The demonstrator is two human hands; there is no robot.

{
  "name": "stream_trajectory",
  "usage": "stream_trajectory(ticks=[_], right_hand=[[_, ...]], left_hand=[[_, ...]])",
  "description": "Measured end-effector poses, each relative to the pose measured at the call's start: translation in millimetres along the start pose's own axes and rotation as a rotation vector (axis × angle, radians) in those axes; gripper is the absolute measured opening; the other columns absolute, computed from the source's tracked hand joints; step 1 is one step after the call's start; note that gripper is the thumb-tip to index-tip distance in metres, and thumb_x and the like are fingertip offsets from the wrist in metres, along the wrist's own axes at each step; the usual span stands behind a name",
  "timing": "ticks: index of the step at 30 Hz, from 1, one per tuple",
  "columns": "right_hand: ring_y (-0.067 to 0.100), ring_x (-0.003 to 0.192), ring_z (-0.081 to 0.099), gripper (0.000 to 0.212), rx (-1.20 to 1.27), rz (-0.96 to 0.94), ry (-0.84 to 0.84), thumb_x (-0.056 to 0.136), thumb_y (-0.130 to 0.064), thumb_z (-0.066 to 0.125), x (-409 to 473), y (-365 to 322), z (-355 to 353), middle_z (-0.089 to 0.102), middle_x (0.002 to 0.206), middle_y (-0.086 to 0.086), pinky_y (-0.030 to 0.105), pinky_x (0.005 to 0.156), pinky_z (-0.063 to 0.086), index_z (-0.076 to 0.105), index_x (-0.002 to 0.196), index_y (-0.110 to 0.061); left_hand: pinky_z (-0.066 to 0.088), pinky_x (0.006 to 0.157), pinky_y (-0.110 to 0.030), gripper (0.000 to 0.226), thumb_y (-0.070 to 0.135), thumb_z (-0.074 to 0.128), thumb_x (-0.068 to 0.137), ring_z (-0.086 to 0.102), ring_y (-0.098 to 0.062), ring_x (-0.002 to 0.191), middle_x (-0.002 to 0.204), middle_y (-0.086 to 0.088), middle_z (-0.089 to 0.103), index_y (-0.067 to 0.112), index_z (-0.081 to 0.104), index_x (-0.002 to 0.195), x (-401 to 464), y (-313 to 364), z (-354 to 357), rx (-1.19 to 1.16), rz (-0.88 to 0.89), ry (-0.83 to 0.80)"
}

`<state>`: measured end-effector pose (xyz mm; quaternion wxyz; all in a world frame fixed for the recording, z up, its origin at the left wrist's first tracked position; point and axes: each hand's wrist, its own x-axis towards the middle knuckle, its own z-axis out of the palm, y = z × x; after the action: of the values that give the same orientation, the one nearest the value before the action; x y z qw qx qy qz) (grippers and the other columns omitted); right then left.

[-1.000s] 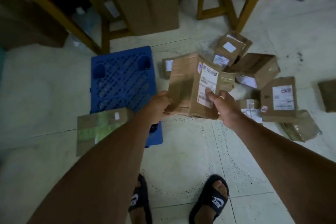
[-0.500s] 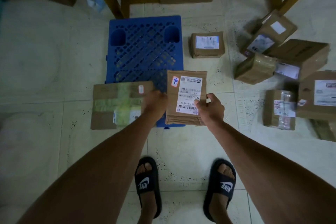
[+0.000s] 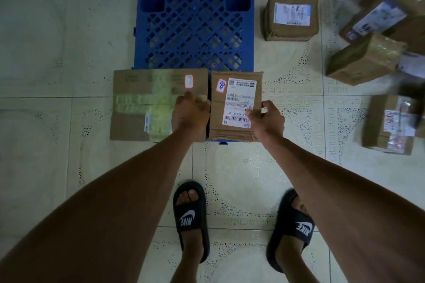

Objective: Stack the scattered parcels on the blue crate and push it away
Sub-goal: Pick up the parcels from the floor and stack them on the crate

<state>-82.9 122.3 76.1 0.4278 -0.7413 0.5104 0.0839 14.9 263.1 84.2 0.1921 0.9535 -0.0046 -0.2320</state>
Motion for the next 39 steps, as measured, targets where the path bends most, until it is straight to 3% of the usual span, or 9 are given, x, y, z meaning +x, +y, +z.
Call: stream_trajectory(ticks=[6, 12, 17, 21, 26, 31, 34, 36, 39], right_hand=[[0.025, 0.094, 0.069, 0.032, 0.034, -0.009, -0.015, 0.085, -0.038, 0.068, 4, 6, 2, 0.072, 0.105, 0.006, 0.038, 0.080, 0.057, 0.059, 0.108, -0.018], [0.021, 0.090, 0.070, 0.037, 0.076, -0.012, -0.059, 0.080, -0.042, 0.072, 10, 12, 4, 0.074, 0.098, 0.003, 0.036, 0.078, 0.057, 0.061, 0.107, -0.020], [0.019, 0.089, 0.071, 0.050, 0.082, -0.028, -0.094, 0.081, -0.054, 0.067, 10, 13, 1, 0.073, 0.104, 0.003, 0.036, 0.077, 0.059, 0.059, 0.115, -0.018], [0.028, 0.112, 0.060, 0.056, 0.027, -0.013, -0.041, 0.091, -0.050, 0.053, 3, 4, -15, 0.062, 0.123, 0.011, 0.034, 0.086, 0.051, 0.046, 0.136, -0.017], [0.028, 0.118, 0.055, 0.051, 0.086, -0.027, -0.021, 0.094, -0.052, 0.047, -3, -22, -73, 0.057, 0.130, 0.011, 0.031, 0.088, 0.043, 0.049, 0.134, -0.021], [0.028, 0.112, 0.058, 0.045, 0.200, -0.019, 0.058, 0.094, -0.053, 0.046, -2, -49, -172, 0.063, 0.121, 0.010, 0.030, 0.088, 0.044, 0.057, 0.123, -0.019], [0.030, 0.110, 0.059, 0.034, 0.208, -0.010, 0.120, 0.096, -0.044, 0.046, 3, -57, -245, 0.066, 0.115, 0.011, 0.024, 0.079, 0.037, 0.062, 0.106, -0.016], [0.032, 0.113, 0.058, 0.032, 0.193, 0.005, 0.164, 0.096, -0.035, 0.048, 8, -57, -293, 0.066, 0.118, 0.012, 0.024, 0.080, 0.036, 0.065, 0.108, -0.011], [0.029, 0.114, 0.059, 0.031, 0.225, 0.042, 0.247, 0.096, -0.029, 0.051, 11, -48, -359, 0.066, 0.121, 0.013, 0.026, 0.088, 0.042, 0.066, 0.114, -0.008]], left_hand=[[0.053, 0.086, -0.045, 0.054, 0.039, 0.061, 0.084, 0.059, -0.033, 0.104, 0.122, -0.013, 0.052, 0.009, 0.044, 0.125, 1, 3, 11, 0.028, -0.021, -0.029], [0.047, 0.090, -0.041, 0.060, 0.028, 0.067, 0.083, 0.055, -0.034, 0.111, 0.127, -0.015, 0.049, 0.010, 0.039, 0.133, 3, -1, 17, 0.008, 0.003, -0.002], [0.051, 0.082, -0.039, 0.051, 0.032, 0.065, 0.083, 0.059, -0.031, 0.103, 0.121, -0.014, 0.053, 0.008, 0.046, 0.123, 5, 0, 17, 0.013, -0.014, -0.003], [0.042, 0.064, -0.030, 0.031, 0.032, 0.058, 0.087, 0.063, -0.026, 0.090, 0.104, -0.013, 0.063, 0.006, 0.054, 0.104, -1, 23, 5, 0.079, 0.087, 0.009], [0.048, 0.075, -0.031, 0.032, 0.027, 0.052, 0.095, 0.063, -0.030, 0.103, 0.113, -0.017, 0.065, 0.002, 0.059, 0.115, -17, 104, -15, -0.010, 0.153, -0.044], [0.051, 0.084, -0.039, 0.037, 0.025, 0.035, 0.101, 0.060, -0.038, 0.108, 0.118, -0.023, 0.063, 0.003, 0.059, 0.118, -43, 214, -43, 0.111, 0.293, -0.088], [0.047, 0.070, -0.027, 0.033, 0.023, 0.037, 0.100, 0.062, -0.035, 0.104, 0.108, -0.019, 0.066, 0.007, 0.063, 0.111, -62, 279, -57, 0.052, 0.343, -0.076], [0.042, 0.061, -0.018, 0.030, 0.019, 0.037, 0.099, 0.062, -0.034, 0.103, 0.094, -0.016, 0.065, 0.005, 0.063, 0.101, -79, 325, -70, 0.034, 0.362, -0.064], [0.049, 0.076, -0.031, 0.033, 0.015, 0.039, 0.094, 0.063, -0.035, 0.098, 0.103, -0.019, 0.069, 0.003, 0.068, 0.104, -107, 386, -83, 0.056, 0.456, -0.062]])
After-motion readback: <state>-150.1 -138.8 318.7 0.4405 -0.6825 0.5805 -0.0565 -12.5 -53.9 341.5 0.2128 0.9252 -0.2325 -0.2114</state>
